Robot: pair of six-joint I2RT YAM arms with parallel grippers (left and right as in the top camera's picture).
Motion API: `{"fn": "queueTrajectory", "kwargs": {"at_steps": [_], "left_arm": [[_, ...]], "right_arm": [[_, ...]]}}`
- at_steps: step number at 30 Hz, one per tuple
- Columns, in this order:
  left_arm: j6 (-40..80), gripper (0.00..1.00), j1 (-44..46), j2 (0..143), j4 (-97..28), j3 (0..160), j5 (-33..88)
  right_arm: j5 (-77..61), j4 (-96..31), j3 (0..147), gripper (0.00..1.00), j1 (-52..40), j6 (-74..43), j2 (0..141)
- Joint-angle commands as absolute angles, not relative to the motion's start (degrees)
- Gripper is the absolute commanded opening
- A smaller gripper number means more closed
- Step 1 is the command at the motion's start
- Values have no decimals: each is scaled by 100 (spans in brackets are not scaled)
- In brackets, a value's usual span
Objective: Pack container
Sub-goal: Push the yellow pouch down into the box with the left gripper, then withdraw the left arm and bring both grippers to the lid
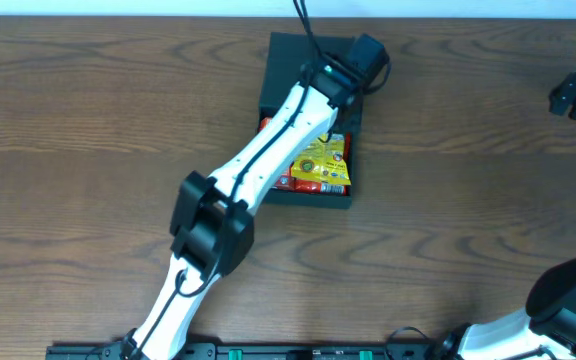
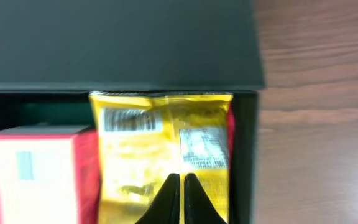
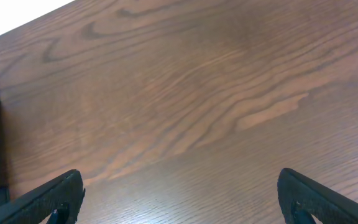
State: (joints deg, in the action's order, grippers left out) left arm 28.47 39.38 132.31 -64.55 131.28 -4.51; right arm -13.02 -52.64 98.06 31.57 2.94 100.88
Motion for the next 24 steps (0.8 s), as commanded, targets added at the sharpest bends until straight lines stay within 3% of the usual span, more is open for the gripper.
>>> {"fn": "queueTrajectory", "kwargs": {"at_steps": [1,6,12,14,15,16,17,24], "left_arm": [[2867,6,3894,12853,-6589,13301,-499],[3020,6,3688,12582,-6541,13303,-725],[3361,6,2427,12560,-6442,13294,-69],[3361,6,1863,12617,-6322,13290,370],[3363,6,1632,12634,-6276,13290,515],[3365,6,1446,12672,-6241,13286,613],[3363,6,1275,12691,-6217,13286,705],[3306,6,655,13107,-6248,13286,1452]], "right_arm": [[-1288,-5271,9767,99,3208,220,10138],[-1542,-5247,9765,99,3208,279,10169],[-3645,-5140,9765,91,3155,305,10936],[-4394,-5140,9765,58,3002,303,11419],[-4740,-5137,9765,27,2915,303,11605],[-5019,-5118,9765,10,2823,292,11769],[-5186,-5092,9765,1,2733,239,11893],[-5293,-4543,9765,2,1706,-187,12422]]}}
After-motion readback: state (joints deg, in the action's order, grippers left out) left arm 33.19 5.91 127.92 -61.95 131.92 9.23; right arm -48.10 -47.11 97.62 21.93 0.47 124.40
